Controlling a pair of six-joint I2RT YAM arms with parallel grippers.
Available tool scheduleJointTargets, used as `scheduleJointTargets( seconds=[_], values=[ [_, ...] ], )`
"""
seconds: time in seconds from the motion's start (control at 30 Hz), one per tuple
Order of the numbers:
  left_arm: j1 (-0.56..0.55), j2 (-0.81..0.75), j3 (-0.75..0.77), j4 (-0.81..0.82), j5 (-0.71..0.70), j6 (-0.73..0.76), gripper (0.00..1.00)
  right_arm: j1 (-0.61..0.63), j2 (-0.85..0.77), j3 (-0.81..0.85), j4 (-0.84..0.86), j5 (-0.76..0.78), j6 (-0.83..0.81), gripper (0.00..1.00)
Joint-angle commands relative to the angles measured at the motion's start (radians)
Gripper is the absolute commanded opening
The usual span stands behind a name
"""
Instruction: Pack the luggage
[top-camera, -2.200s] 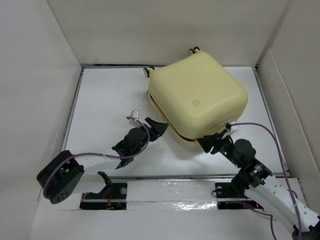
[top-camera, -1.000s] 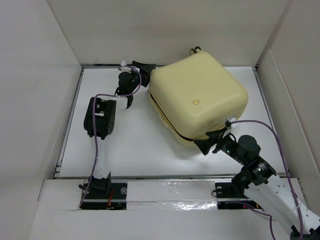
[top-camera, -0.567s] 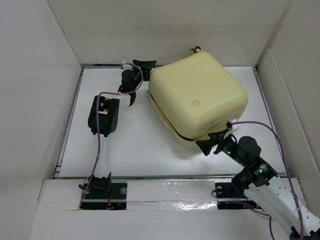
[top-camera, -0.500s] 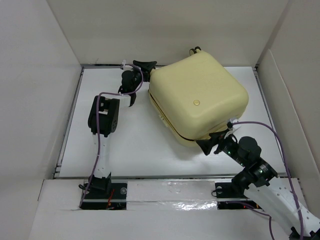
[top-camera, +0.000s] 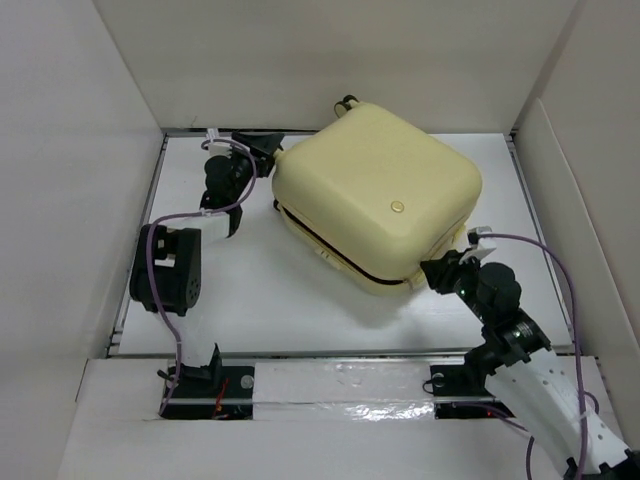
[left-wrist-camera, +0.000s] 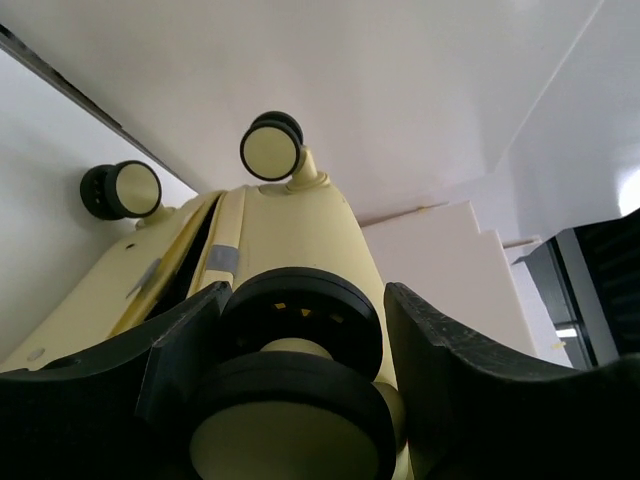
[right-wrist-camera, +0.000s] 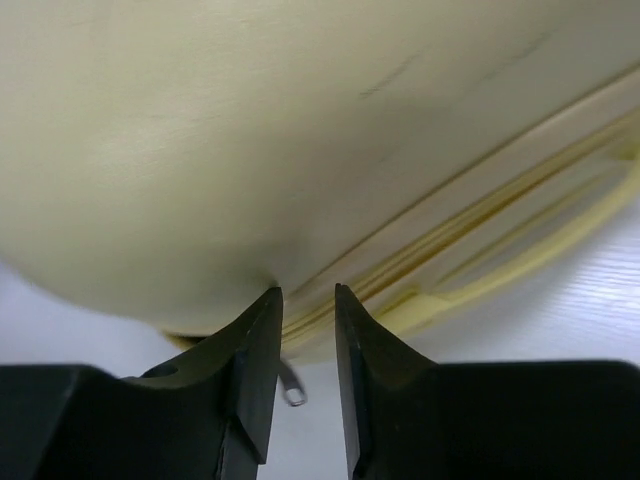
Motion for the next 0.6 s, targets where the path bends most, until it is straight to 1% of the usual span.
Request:
scheduleJointTargets(
  seconds=[0.0,0.03,0.07,0.1,0.13,0.17,0.2,0.27,0.3,0.37,0.4,0.5,0.57],
  values=[
    [0.064,-0.195,-0.065,0.192,-0.005,0.065,0.0,-0.082,0.112,0.021,0.189,-0.096,-0.059,0.34],
    [0.079,-0.246,-0.094,0.189,-0.009,0.066,0.0,-0.116,0.171,0.033,0.217,-0.21,-0.073,0.35],
    [0.097,-0.273,-0.155,0.188,-0.018,0.071,0.0,-0.127,0.296,0.065,0.243,-0.265,-0.089,0.35],
    [0.108,-0.329,-0.187,0.179,-0.026,0.074,0.0,-0.127,0.359,0.088,0.29,-0.332,-0.134,0.38],
    [0.117,-0.36,-0.222,0.172,-0.034,0.08,0.0,-0.127,0.418,0.118,0.294,-0.389,-0.15,0.39],
    [0.139,-0.389,-0.293,0.165,-0.049,0.081,0.0,-0.109,0.465,0.17,0.297,-0.392,-0.161,0.39],
    [0.15,-0.447,-0.327,0.15,-0.058,0.08,0.0,-0.093,0.516,0.186,0.329,-0.391,-0.17,0.41],
    [0.169,-0.5,-0.417,0.134,-0.077,0.08,0.0,-0.057,0.53,0.209,0.358,-0.385,-0.168,0.43],
    [0.18,-0.546,-0.44,0.113,-0.081,0.083,0.0,-0.047,0.535,0.229,0.379,-0.385,-0.167,0.46],
    [0.191,-0.587,-0.506,0.096,-0.103,0.091,0.0,-0.038,0.541,0.24,0.404,-0.392,-0.161,0.49],
    [0.191,-0.627,-0.519,0.062,-0.109,0.098,0.0,-0.038,0.547,0.248,0.418,-0.398,-0.162,0.51],
    [0.191,-0.675,-0.571,0.013,-0.118,0.111,0.0,-0.038,0.561,0.251,0.401,-0.406,-0.17,0.53],
    [0.212,-0.718,-0.603,-0.015,-0.127,0.106,0.0,-0.049,0.521,0.206,0.415,-0.415,-0.152,0.53]
  ],
)
